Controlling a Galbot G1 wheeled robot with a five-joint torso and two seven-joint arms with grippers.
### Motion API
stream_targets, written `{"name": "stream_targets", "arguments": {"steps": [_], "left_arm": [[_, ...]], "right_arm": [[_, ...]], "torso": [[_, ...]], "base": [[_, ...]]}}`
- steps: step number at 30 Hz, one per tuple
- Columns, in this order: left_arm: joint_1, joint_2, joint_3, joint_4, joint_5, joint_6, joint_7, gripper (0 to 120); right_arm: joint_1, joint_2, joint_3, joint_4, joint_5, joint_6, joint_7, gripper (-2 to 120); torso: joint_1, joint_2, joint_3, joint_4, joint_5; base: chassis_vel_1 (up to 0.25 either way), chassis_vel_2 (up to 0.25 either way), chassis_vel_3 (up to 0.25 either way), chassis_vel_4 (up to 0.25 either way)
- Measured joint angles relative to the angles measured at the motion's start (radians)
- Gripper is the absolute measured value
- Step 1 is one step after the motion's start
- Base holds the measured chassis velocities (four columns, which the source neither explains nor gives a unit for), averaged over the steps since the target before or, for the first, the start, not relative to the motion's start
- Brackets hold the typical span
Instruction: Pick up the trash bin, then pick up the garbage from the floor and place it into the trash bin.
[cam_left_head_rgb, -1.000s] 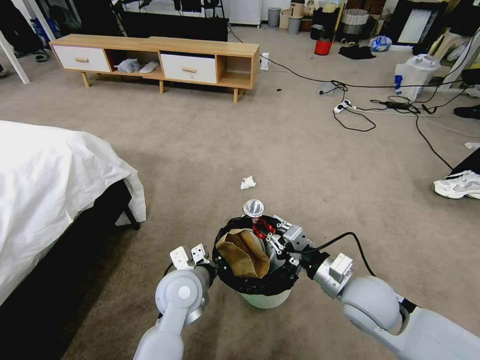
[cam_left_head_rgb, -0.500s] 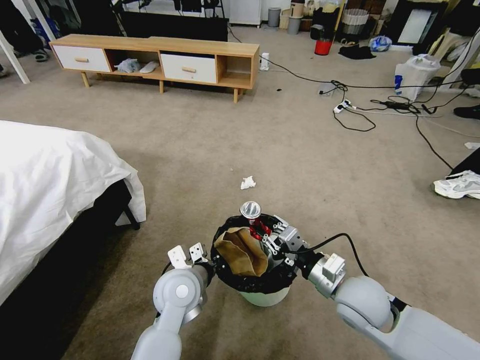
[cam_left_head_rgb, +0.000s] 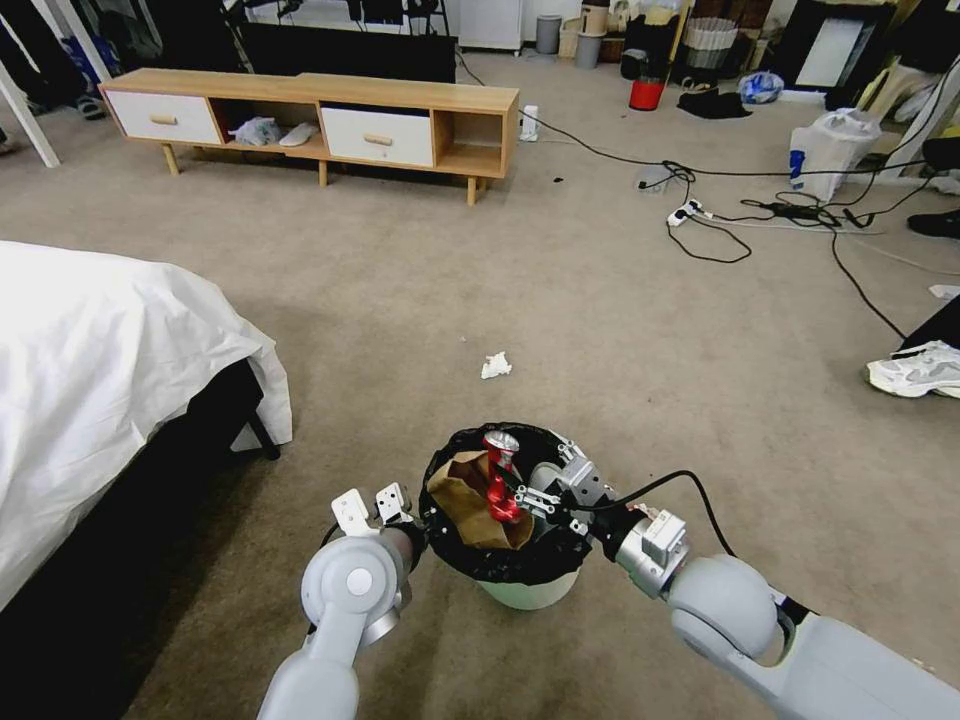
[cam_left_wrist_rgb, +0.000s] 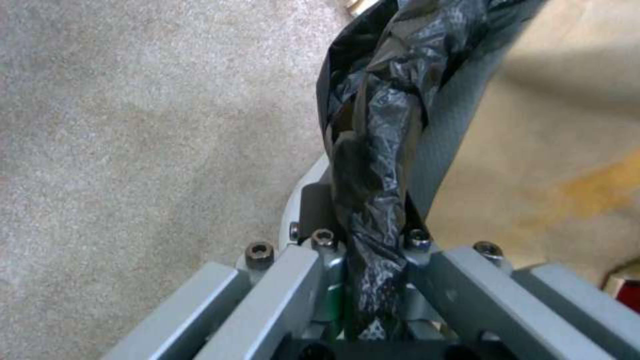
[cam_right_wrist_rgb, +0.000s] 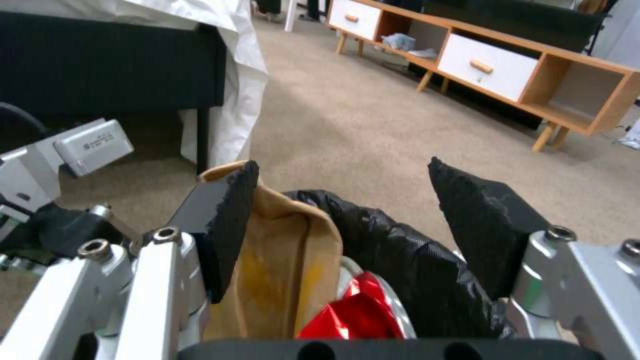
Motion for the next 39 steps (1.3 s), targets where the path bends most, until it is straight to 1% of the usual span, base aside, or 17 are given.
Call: {"name": "stream_targets", "arguments": {"steps": [9, 26, 34, 39], "left_arm": [[0.002, 0.016, -0.007, -0.009, -0.011, 0.0, 0.002, 2], [-0.001, 0.028, -0.016, -0.012, -0.026, 0.0, 0.004, 2], [-0.004, 0.031, -0.026, -0.004, -0.015, 0.0, 0.012, 2], [0.0, 0.041, -0.035, -0.005, -0.001, 0.0, 0.02, 2]], "right_arm": [[0.004, 0.01, -0.013, -0.016, -0.008, 0.0, 0.001, 70], [0.029, 0.028, -0.026, -0.021, -0.004, -0.006, 0.013, 70], [0.065, -0.027, 0.022, 0.015, 0.008, 0.0, -0.002, 70], [0.044, -0.064, 0.085, 0.05, 0.018, 0.0, -0.003, 71]], "torso": [[0.0, 0.0, 0.0, 0.0, 0.0], [0.0, 0.0, 0.0, 0.0, 0.0001], [0.0, 0.0, 0.0, 0.0, 0.0], [0.0, 0.0, 0.0, 0.0001, 0.0]], "base": [[0.0, 0.0, 0.0, 0.0], [0.0, 0.0, 0.0, 0.0], [0.0, 0.0, 0.0, 0.0], [0.0, 0.0, 0.0, 0.0]]}}
